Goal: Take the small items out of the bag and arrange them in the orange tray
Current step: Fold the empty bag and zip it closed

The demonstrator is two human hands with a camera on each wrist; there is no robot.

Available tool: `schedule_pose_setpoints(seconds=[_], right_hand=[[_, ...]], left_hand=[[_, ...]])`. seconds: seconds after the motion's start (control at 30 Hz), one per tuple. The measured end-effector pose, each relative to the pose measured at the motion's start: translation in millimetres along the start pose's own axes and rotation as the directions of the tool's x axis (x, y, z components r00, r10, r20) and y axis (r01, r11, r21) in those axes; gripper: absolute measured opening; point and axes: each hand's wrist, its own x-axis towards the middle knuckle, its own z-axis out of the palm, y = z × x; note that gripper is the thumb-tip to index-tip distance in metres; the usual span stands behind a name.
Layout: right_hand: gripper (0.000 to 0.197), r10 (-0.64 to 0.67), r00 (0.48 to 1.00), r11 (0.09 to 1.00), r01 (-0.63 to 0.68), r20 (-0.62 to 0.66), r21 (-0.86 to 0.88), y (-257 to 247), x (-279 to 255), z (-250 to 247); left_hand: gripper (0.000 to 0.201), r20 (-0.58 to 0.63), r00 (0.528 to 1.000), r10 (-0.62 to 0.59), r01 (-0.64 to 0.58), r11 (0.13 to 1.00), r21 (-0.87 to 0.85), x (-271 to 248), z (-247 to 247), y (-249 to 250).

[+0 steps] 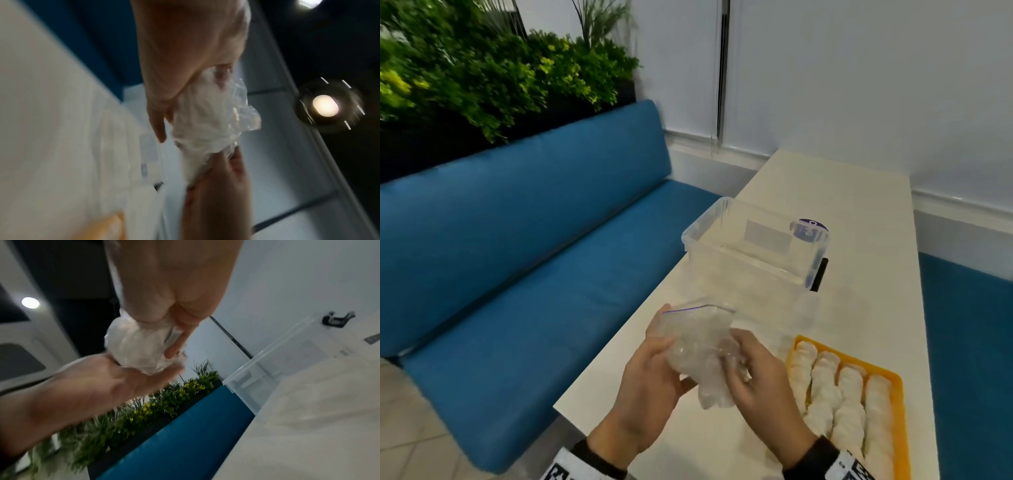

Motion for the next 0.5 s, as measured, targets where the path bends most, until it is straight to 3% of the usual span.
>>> schedule_pose_setpoints(seconds=[0.07, 0.1, 0.17, 0.27, 0.33, 0.4, 0.5], right_hand=[[0.055, 0.12, 0.99, 0.982, -0.108, -0.075, 0.153, -2.9, 4.1, 0.6], [0.067, 0.149, 0.985, 0.972, -0.129, -0.091, 0.197, -6.4, 4.3, 3.4], [0.072, 0.197, 0.979, 0.949, -0.178, -0.047, 0.26, -12.4, 1.0, 14.4], [0.046, 0.236, 0.971, 0.923, -0.237, 0.042, 0.304, -19.3, -9.4, 37.7], [0.022, 0.124, 0.989, 0.983, -0.134, 0.084, 0.126, -17.3, -14.6, 47.2], [0.031, -0.015, 0.98, 0.993, 0.039, 0.198, -0.114, -8.5, -18.8, 52.2], [0.04, -0.026, 0.93, 0.991, 0.072, 0.366, -0.112, -0.9, -24.6, 54.9]], left_hand=[[0.096, 0.107, 0.992, 0.069, -0.08, 0.992, 0.102, -10.2, -2.1, -4.4], [0.094, 0.159, 0.984, 0.081, -0.103, 0.985, 0.138, -14.2, -0.7, -5.8], [0.073, 0.196, 0.977, 0.088, -0.121, 0.979, 0.163, -20.7, 6.9, -5.6], [0.04, 0.072, 0.989, 0.132, -0.144, 0.968, 0.203, -22.7, 8.5, -11.3], [0.037, -0.034, 0.981, 0.189, -0.176, 0.958, 0.225, -24.0, -0.9, -13.5], [0.049, -0.117, 0.967, 0.226, -0.187, 0.944, 0.272, -26.7, -16.8, -13.7], [0.064, -0.285, 0.92, 0.268, -0.165, 0.926, 0.339, -30.3, -49.0, -10.8]])
